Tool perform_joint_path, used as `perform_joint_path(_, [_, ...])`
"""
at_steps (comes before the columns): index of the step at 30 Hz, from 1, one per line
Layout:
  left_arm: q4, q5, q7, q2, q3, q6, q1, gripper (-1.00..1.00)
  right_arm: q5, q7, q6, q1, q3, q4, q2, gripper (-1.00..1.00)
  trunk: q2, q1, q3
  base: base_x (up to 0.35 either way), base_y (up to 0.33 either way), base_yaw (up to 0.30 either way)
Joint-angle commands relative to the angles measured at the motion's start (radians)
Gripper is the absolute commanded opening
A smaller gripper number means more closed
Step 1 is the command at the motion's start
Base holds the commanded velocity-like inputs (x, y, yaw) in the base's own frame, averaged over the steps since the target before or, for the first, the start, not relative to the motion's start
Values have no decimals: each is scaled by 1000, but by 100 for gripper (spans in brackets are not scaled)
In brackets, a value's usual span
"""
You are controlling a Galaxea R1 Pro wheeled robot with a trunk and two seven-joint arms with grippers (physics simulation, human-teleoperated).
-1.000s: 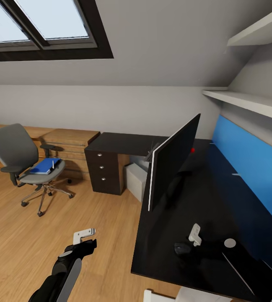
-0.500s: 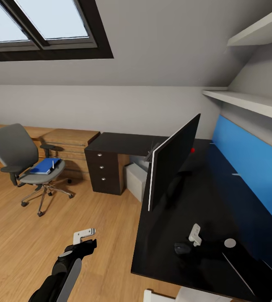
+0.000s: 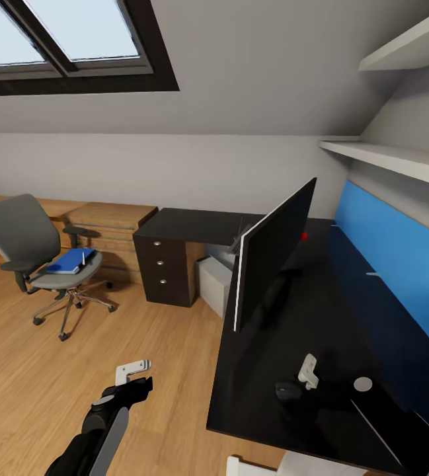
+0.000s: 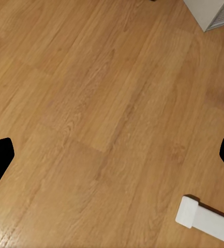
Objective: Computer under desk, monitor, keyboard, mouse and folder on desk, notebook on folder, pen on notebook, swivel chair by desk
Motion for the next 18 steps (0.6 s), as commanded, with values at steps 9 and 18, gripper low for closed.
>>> perform_joint_path(9, [-1,11,9,0,-2,3,-1,100,4,2,4,-1,0,0,-1,100,-1,0,-1,0,0,0])
perform_joint_path(18, [-1,11,9,0,-2,3,-1,100,4,4,4,-1,0,0,-1,-100,-1,0,-1,0,0,0])
